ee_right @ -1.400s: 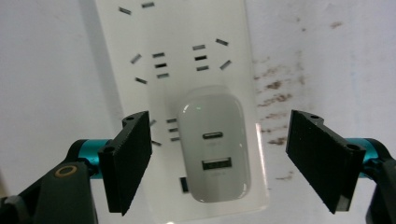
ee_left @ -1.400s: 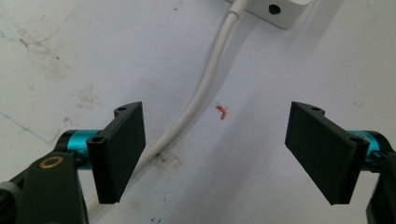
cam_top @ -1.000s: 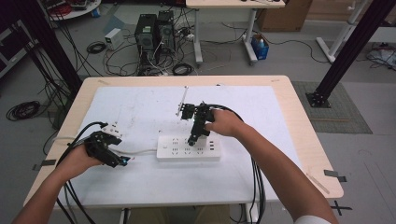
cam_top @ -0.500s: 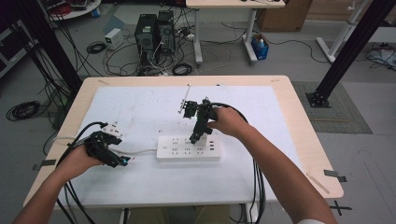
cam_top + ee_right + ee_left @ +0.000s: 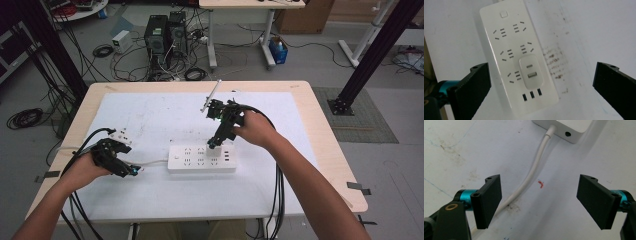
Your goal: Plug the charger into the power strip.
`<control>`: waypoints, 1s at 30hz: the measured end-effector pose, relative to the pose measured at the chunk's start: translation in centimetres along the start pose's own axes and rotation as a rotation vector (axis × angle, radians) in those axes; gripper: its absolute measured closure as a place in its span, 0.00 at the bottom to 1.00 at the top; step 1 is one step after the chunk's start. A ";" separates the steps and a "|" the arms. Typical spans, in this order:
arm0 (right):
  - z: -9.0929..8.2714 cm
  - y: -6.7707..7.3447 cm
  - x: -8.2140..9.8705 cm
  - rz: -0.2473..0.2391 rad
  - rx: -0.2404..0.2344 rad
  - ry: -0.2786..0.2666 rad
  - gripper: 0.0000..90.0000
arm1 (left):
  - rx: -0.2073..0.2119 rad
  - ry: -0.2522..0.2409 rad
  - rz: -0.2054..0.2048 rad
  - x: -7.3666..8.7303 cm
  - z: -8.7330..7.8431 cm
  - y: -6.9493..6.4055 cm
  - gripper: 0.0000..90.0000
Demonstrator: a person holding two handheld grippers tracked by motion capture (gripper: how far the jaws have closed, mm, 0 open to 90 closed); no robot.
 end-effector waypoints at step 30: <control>-7.6 0.4 11.0 0.226 0.244 0.032 0.01 | -0.029 0.017 -0.016 -0.4 -0.3 0.2 0.23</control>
Point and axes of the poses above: each handheld gripper's, and its own axes: z roughly forward along the jaws, x roughly out of its underside, y roughly to its left, the point moved 4 cm from there along z, roughly forward along the jaws, and after that the axes turned 14 degrees about -y, right-handed, at the moved point
